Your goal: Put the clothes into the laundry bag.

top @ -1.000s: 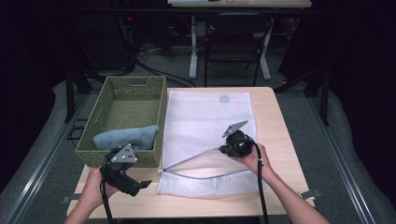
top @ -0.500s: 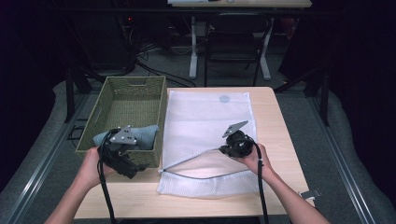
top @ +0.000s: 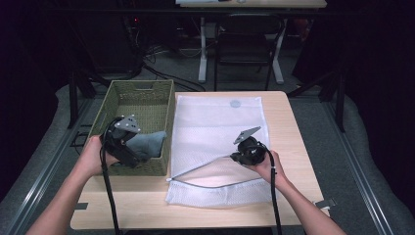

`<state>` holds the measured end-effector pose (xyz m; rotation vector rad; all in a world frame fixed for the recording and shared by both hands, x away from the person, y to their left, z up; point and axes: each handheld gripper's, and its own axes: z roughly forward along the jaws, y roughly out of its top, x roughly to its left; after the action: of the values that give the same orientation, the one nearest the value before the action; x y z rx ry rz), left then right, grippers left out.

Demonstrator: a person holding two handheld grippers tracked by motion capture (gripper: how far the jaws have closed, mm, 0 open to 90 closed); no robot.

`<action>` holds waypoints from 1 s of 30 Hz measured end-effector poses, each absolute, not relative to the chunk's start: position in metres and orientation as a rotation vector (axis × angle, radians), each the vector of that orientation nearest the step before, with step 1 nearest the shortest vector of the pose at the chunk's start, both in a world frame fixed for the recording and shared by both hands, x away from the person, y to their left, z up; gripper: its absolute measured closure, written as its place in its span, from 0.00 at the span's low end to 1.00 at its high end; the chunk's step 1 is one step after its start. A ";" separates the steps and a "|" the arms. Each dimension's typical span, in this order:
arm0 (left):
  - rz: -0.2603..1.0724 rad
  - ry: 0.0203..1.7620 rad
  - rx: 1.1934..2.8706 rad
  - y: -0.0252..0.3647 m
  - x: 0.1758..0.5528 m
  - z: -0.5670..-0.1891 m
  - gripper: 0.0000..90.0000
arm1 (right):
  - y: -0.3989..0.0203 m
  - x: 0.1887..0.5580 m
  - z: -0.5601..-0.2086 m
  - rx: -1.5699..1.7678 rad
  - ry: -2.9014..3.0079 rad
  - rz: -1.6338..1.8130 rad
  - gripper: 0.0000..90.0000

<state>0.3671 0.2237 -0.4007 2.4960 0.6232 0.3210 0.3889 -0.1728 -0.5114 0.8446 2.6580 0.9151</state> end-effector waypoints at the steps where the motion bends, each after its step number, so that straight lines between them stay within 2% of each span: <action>1: 0.320 0.632 2.506 0.225 0.370 -0.400 0.00 | -0.173 0.389 -0.511 0.841 2.659 0.911 0.99; 8: 0.336 0.675 2.562 0.230 0.389 -0.403 0.00 | -0.172 0.389 -0.513 0.843 2.663 0.907 0.99; 25: 0.269 0.708 2.729 0.232 0.423 -0.430 0.00 | -0.171 0.389 -0.513 0.840 2.667 0.901 0.99; 30: 0.233 0.721 2.754 0.233 0.430 -0.438 0.04 | -0.171 0.389 -0.513 0.841 2.667 0.900 0.99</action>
<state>0.4304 0.2335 -0.4377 2.7545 0.7206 0.2329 0.3891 -0.1712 -0.5135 0.8411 2.6673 0.9005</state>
